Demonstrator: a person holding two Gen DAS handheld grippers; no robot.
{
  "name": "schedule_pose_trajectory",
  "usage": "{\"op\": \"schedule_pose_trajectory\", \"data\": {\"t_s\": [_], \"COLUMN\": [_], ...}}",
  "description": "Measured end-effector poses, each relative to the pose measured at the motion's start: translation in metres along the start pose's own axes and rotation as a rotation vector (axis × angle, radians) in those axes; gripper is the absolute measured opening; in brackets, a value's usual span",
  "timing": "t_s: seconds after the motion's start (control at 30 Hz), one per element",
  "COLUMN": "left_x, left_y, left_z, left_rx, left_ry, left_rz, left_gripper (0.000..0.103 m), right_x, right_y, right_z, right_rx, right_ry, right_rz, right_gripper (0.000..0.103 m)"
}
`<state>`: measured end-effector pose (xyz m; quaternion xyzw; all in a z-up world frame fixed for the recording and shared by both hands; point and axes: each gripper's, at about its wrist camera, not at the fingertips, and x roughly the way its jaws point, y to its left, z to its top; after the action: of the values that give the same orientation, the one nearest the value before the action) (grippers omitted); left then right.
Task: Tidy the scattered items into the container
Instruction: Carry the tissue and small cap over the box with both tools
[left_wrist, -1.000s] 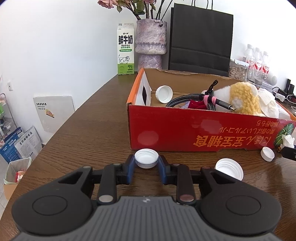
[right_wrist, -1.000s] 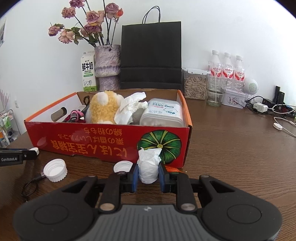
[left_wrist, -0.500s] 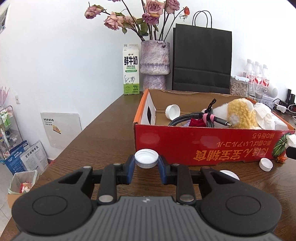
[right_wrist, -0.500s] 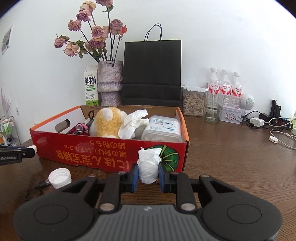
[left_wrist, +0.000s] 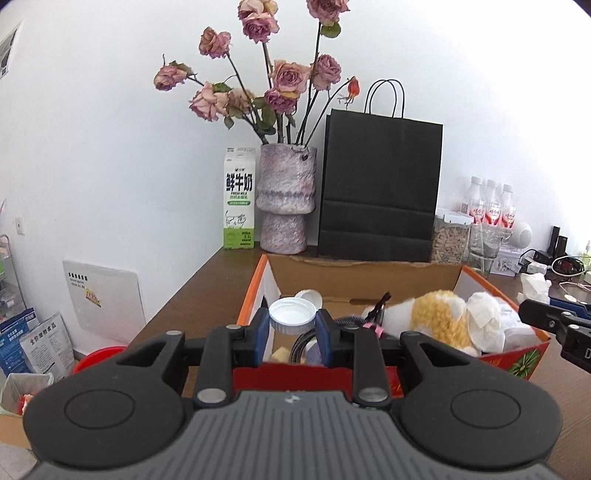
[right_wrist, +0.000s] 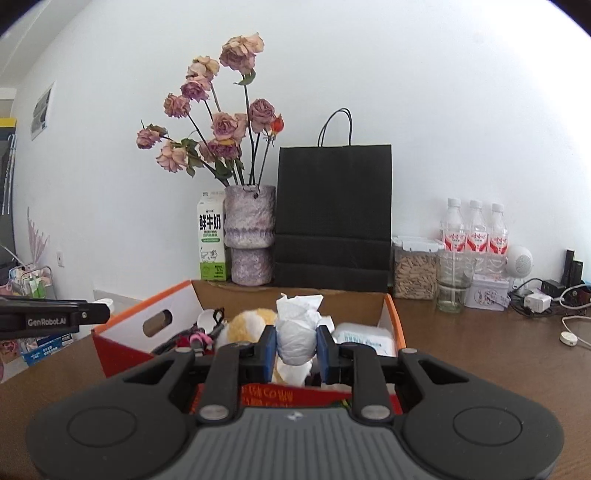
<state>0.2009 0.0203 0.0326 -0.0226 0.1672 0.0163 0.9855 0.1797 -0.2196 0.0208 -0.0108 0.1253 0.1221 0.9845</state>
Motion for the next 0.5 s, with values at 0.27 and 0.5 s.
{"op": "schedule_pose_trajectory", "data": {"t_s": [0.27,0.5], "left_x": [0.041,0.107], "left_y": [-0.021,-0.023], "left_z": [0.033,0.033], "left_rx": [-0.011,-0.065], "left_ry": [-0.021,0.060], "left_rz": [-0.008,0.029], "left_gripper": [0.028,0.028], "right_x": [0.050,0.109], "right_y": [-0.001,-0.014], "right_z": [0.035,0.032], "right_rx": [0.003,0.061], "right_ry": [-0.035,0.027], "right_rz": [-0.021,-0.038], "right_gripper": [0.021,0.021]}}
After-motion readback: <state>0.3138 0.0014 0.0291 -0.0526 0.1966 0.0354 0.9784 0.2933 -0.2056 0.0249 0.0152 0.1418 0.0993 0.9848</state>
